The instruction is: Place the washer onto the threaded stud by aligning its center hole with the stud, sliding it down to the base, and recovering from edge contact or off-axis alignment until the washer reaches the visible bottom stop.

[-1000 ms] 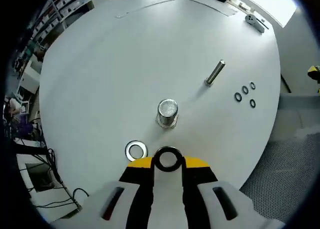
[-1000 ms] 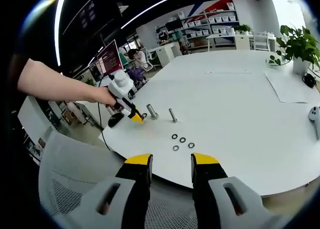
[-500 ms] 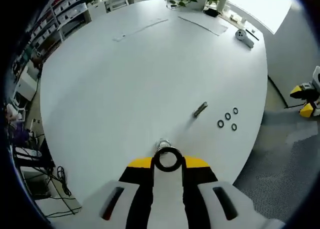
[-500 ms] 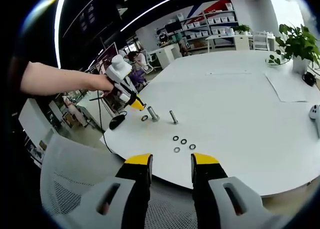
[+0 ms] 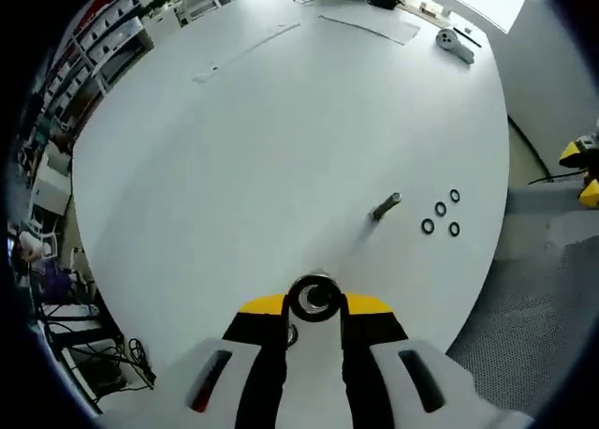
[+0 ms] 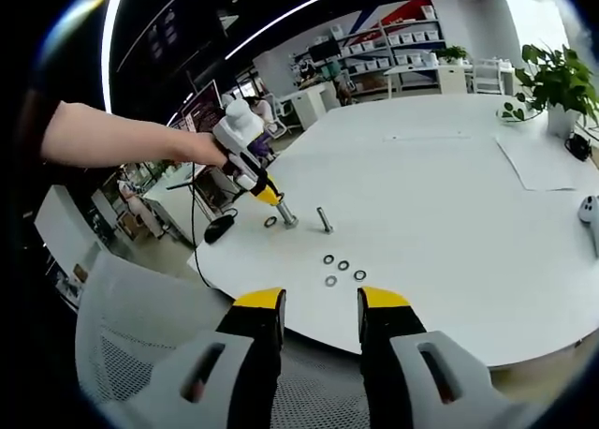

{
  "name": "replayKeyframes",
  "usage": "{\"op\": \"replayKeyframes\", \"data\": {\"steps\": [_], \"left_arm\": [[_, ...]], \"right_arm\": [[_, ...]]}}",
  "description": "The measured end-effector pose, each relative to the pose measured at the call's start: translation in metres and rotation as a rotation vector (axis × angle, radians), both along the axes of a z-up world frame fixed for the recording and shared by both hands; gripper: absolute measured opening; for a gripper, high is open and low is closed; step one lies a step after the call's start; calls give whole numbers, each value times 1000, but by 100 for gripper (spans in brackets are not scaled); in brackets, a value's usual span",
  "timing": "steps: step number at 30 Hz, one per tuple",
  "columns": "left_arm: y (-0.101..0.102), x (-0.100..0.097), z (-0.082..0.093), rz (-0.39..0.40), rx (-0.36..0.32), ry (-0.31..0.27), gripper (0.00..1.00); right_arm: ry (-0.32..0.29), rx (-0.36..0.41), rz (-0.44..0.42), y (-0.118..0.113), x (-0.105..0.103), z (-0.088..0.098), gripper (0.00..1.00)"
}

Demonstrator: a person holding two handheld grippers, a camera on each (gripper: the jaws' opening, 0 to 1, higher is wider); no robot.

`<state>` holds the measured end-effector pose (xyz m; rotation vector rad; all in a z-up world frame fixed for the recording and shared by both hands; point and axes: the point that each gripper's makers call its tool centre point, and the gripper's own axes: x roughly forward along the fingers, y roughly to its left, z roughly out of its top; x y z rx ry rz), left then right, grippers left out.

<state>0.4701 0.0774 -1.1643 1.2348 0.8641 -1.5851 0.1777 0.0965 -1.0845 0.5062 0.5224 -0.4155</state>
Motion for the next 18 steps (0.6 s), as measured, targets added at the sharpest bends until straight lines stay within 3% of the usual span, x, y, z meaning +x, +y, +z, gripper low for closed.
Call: {"op": "replayKeyframes", "data": {"steps": [9, 11, 18], "left_arm": [[-6, 4, -5, 10, 16, 15, 19], [-1, -4, -4, 6, 30, 29, 19], [-4, -3, -17, -11, 36, 11, 19]], "right_arm": [[3, -1, 2, -1, 0, -1, 33], [4, 0, 1, -1, 0, -1, 33], [7, 0, 2, -1, 0, -1, 33]]}}
